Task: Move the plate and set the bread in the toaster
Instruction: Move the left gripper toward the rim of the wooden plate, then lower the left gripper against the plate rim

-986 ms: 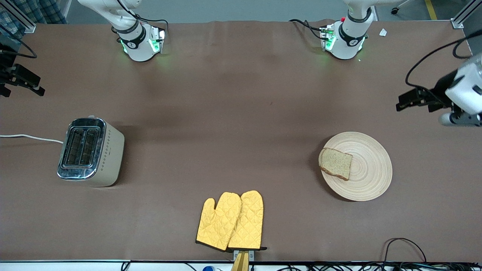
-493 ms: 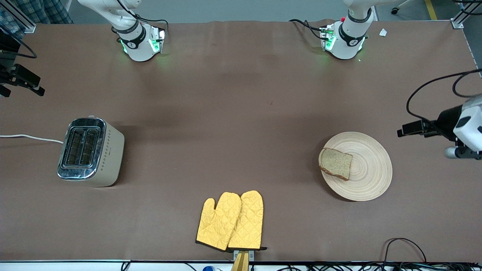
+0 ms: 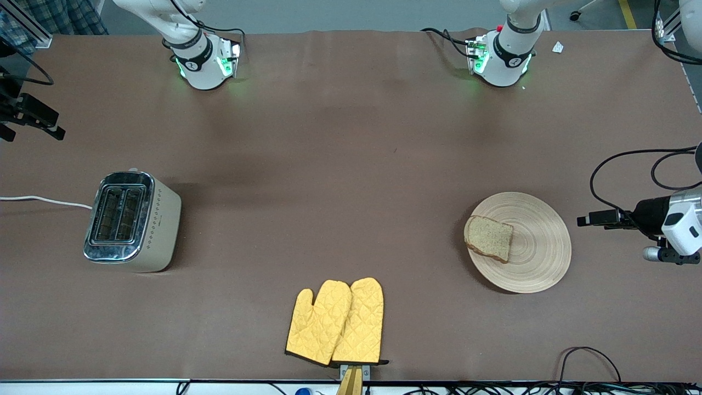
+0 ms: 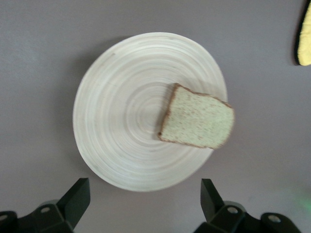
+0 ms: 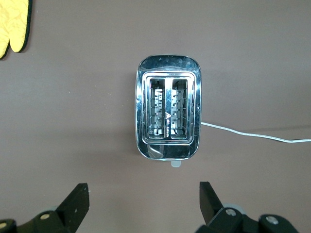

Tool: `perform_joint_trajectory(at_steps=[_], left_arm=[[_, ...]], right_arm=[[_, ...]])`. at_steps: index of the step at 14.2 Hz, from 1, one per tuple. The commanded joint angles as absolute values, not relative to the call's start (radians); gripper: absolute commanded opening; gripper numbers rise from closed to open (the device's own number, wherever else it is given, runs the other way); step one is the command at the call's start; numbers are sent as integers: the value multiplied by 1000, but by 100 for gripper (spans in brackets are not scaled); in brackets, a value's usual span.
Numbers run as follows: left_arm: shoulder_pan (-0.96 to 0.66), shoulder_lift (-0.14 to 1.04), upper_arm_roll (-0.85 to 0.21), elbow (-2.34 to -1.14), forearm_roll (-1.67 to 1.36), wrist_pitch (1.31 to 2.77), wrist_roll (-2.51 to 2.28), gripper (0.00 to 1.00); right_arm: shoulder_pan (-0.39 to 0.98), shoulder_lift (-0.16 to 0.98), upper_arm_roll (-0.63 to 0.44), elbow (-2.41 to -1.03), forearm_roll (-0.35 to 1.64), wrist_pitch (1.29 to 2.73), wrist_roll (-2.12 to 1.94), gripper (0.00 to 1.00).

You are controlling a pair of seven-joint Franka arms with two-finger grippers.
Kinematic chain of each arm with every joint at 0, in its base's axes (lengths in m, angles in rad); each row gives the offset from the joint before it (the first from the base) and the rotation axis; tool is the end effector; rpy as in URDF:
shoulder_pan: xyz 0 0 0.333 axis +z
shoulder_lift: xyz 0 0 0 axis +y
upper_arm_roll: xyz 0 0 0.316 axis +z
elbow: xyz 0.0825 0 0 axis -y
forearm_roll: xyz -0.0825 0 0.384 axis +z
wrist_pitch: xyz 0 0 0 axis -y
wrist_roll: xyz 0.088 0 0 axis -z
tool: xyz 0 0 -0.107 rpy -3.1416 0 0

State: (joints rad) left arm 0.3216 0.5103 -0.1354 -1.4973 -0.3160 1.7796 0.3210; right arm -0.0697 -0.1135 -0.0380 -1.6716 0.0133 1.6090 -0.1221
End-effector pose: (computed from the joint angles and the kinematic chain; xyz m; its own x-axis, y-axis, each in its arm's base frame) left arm 0.6636 0.1114 0.3648 0.9923 -0.0475 -0.1147 0.0024 -0.9162 0.4008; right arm 0.5194 -0.0560 0.6413 0.9985 0.0140 0.0526 0.0147 -0.9998 -0.0113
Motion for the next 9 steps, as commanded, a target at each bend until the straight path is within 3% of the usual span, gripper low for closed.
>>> perform_joint_trajectory(at_steps=[1,5,9], left_arm=[[386,570,-143,-1511,-406,1816,396,100],[460,678,-146,-1508,-482,1857,523,100],[497,756,-146,-1506,-569,1864,580,87]], right_arm=[[-77,-126,-37,-1686,2,1618,-132,100],[-77,-126,-37,-1686,2,1617,-130,100],[-75,-126,-37,-1686,2,1617,-130,100]])
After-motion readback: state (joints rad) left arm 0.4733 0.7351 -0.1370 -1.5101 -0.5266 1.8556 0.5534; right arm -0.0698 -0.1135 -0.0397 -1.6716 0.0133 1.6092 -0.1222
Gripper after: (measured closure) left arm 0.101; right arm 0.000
